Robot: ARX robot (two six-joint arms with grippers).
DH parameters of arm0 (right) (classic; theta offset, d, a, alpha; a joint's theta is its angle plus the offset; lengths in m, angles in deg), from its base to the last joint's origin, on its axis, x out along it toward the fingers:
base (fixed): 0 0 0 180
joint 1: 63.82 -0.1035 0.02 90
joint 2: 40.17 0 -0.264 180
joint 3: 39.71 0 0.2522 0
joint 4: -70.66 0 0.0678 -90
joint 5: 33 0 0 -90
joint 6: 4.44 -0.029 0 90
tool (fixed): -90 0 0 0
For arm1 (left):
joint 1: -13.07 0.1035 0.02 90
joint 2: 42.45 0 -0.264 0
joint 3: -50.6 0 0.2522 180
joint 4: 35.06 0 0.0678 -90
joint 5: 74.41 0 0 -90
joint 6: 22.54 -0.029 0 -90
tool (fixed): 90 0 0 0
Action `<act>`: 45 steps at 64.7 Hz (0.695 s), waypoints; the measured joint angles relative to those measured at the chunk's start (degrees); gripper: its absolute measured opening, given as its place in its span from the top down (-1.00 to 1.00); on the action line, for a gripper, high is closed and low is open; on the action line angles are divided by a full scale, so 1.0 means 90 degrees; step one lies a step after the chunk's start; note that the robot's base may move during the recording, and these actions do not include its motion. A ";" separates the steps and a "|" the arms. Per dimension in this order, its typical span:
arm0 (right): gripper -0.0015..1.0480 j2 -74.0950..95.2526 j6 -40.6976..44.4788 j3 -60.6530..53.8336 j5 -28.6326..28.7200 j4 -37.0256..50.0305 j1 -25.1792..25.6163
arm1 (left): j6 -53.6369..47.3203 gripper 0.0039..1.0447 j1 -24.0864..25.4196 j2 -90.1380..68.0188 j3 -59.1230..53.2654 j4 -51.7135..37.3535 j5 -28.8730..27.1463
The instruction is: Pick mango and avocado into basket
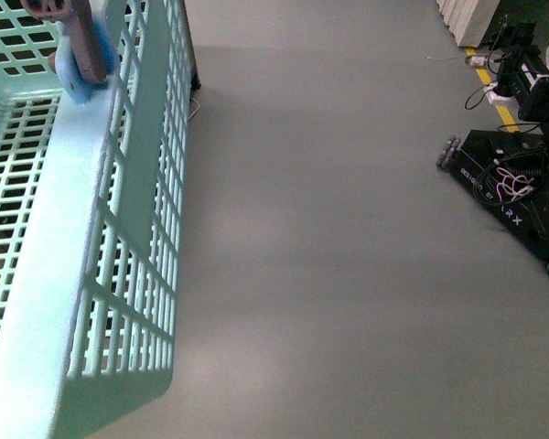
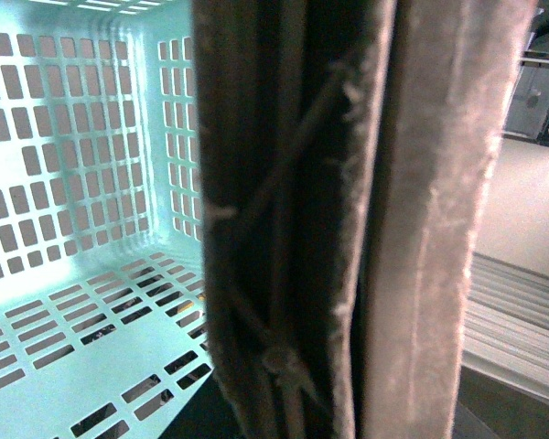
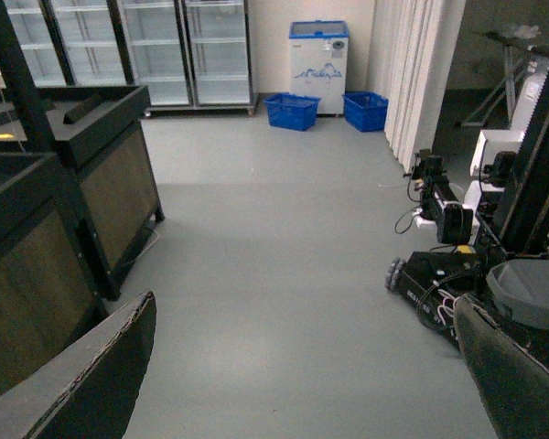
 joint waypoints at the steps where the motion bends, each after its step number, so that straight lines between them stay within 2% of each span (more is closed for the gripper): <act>1: -0.83 0.0000 0.0000 0.0000 0.0000 0.0000 0.0000 | 0.0000 0.71 0.0000 0.0000 0.0000 0.0000 0.0000; 45: -0.83 0.0000 0.0002 0.0000 -0.0007 0.0000 0.0000 | 0.0005 0.71 -0.0027 0.0007 0.0000 0.0000 0.0012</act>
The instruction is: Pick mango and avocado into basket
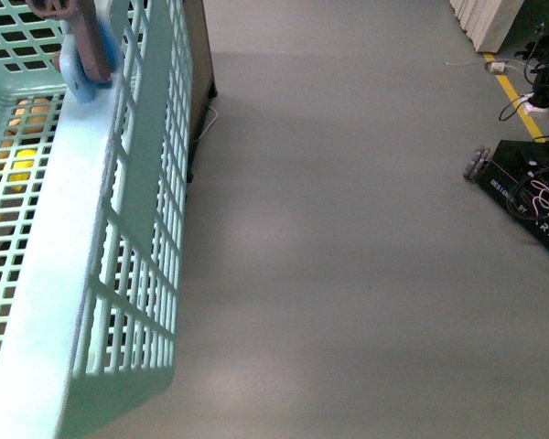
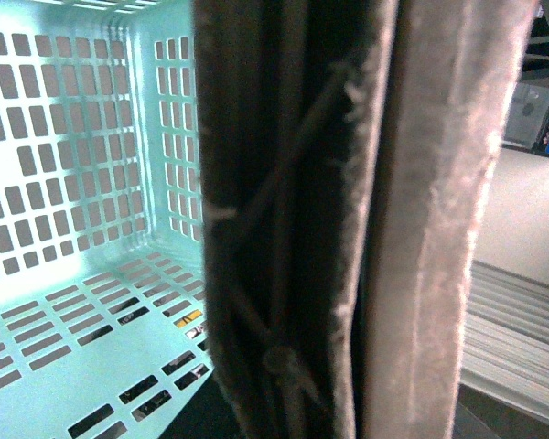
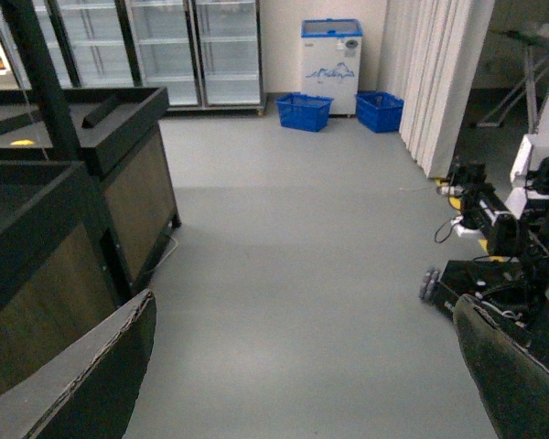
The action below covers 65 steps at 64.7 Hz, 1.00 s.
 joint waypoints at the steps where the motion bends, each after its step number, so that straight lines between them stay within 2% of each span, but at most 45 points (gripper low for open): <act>1: -0.83 0.0000 -0.0002 0.0000 0.0000 0.0000 0.0000 | 0.0000 0.71 0.0000 0.0000 0.0000 0.0000 0.0000; 65: -0.83 -0.0002 -0.0002 0.0000 -0.0007 0.0000 0.0000 | 0.0000 0.71 0.0005 -0.0010 0.0015 -0.0002 0.0000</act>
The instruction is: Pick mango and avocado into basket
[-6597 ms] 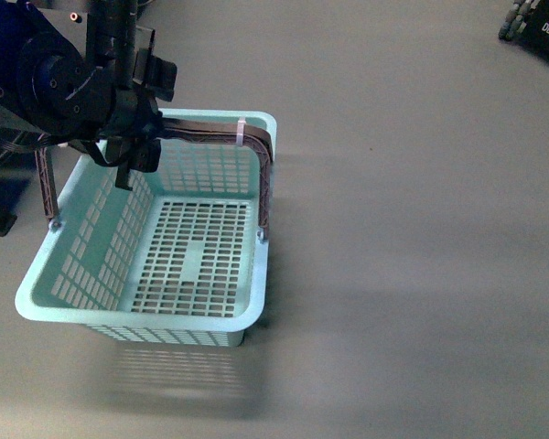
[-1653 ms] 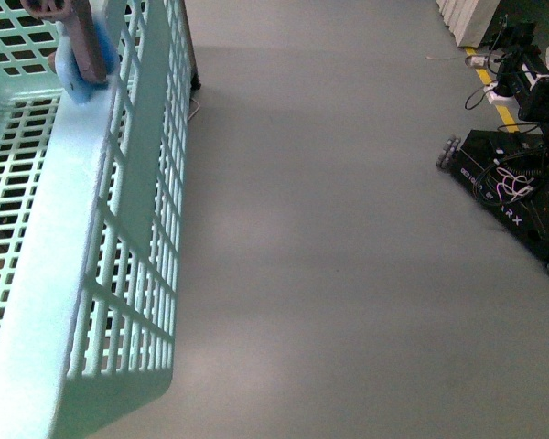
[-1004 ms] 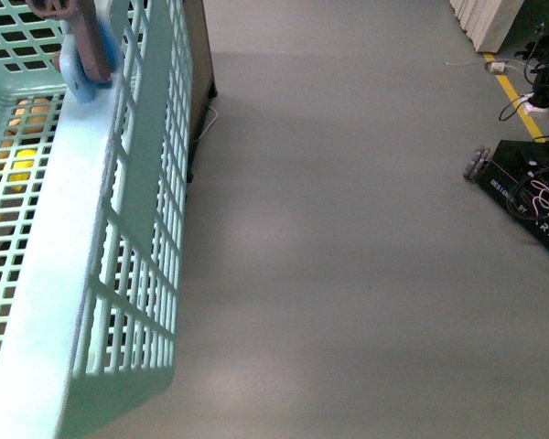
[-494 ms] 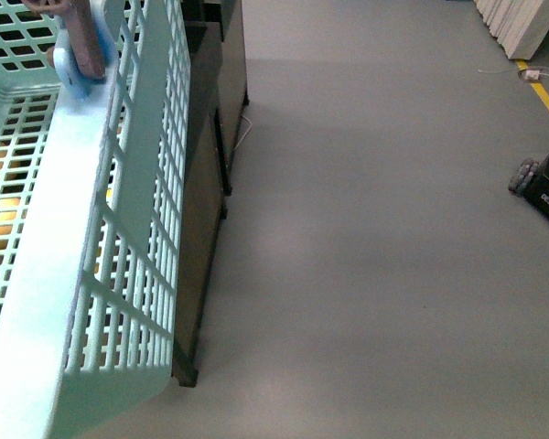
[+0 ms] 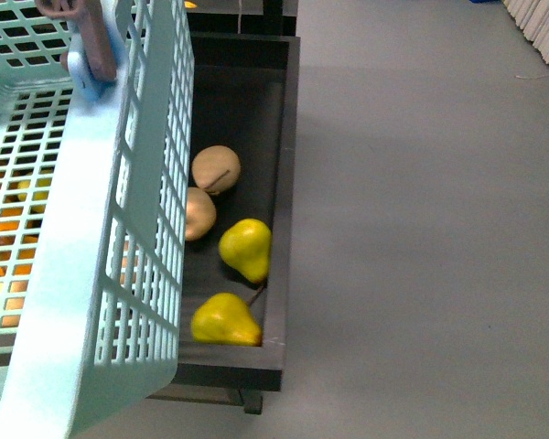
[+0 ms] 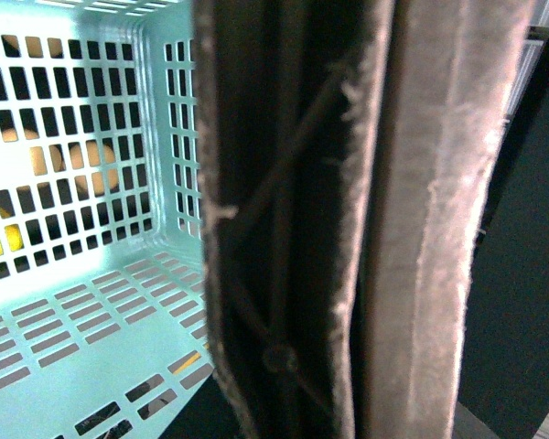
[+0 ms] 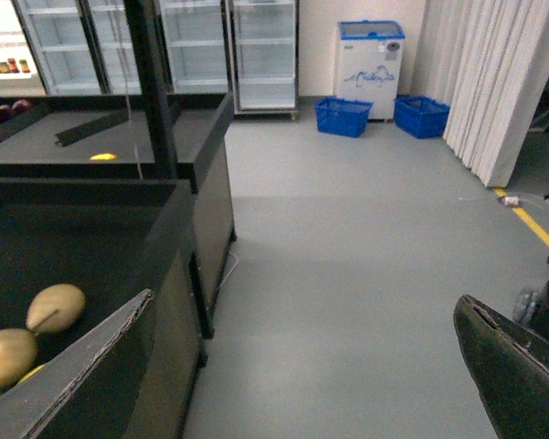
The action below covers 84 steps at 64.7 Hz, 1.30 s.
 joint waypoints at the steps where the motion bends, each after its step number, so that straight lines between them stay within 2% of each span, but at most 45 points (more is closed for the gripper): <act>1: -0.83 0.0000 0.0005 0.0000 0.0007 0.0000 0.0000 | -0.0002 0.71 0.0000 0.0000 0.0000 0.0000 0.0000; 84: -0.83 -0.0002 0.0000 0.0000 0.0002 0.0000 0.0000 | -0.0005 0.71 0.0005 0.0010 0.0002 0.0002 -0.0007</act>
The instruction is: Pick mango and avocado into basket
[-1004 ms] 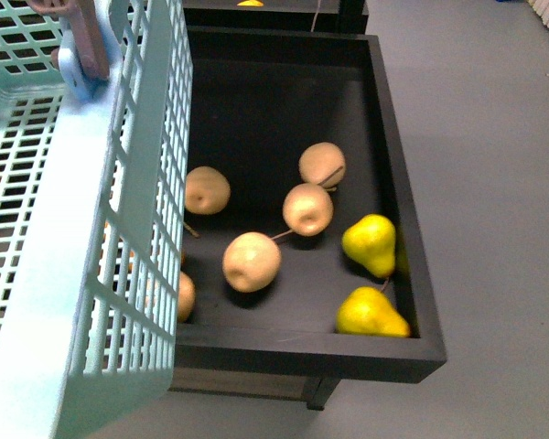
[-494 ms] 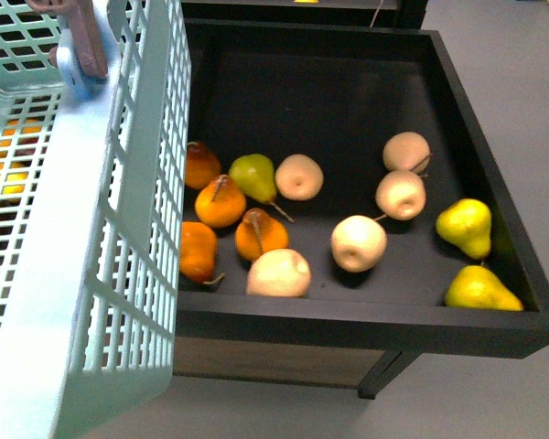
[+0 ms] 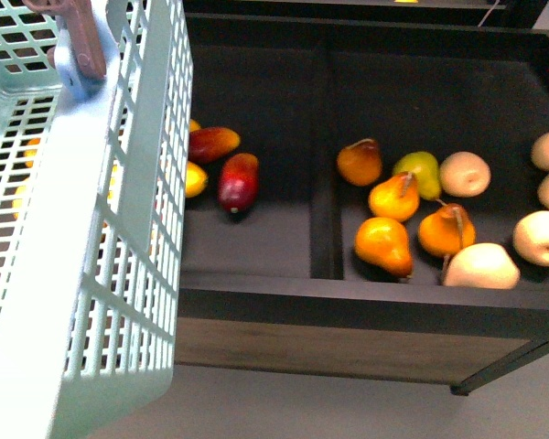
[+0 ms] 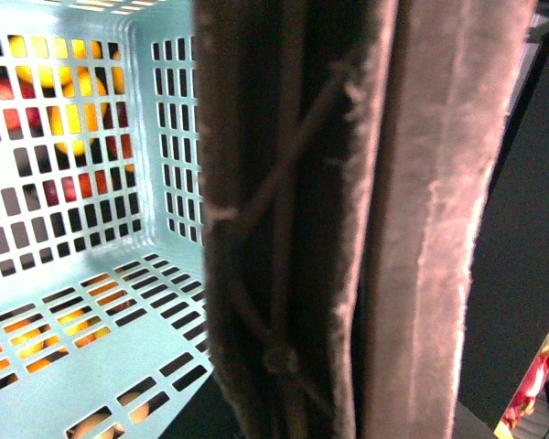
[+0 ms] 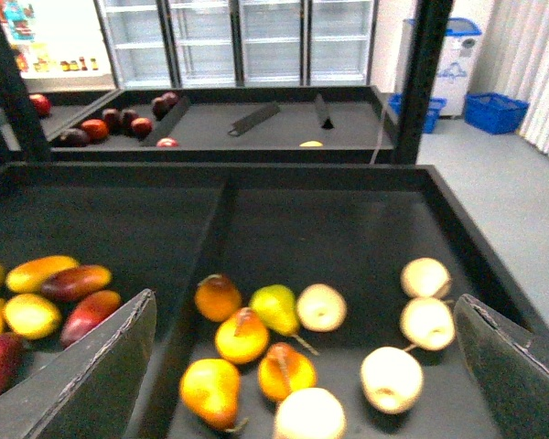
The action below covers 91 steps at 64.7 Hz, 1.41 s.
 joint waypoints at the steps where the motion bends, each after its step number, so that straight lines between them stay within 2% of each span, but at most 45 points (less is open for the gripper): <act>1: -0.83 0.0000 0.0005 0.0000 0.0000 0.0000 0.0000 | 0.0000 0.71 0.0000 0.0000 0.0000 0.0000 0.0000; 91: -0.83 0.0007 0.0002 0.0000 0.0053 0.0002 0.0005 | -0.0041 0.71 0.0053 0.0000 0.0005 0.0000 -0.0126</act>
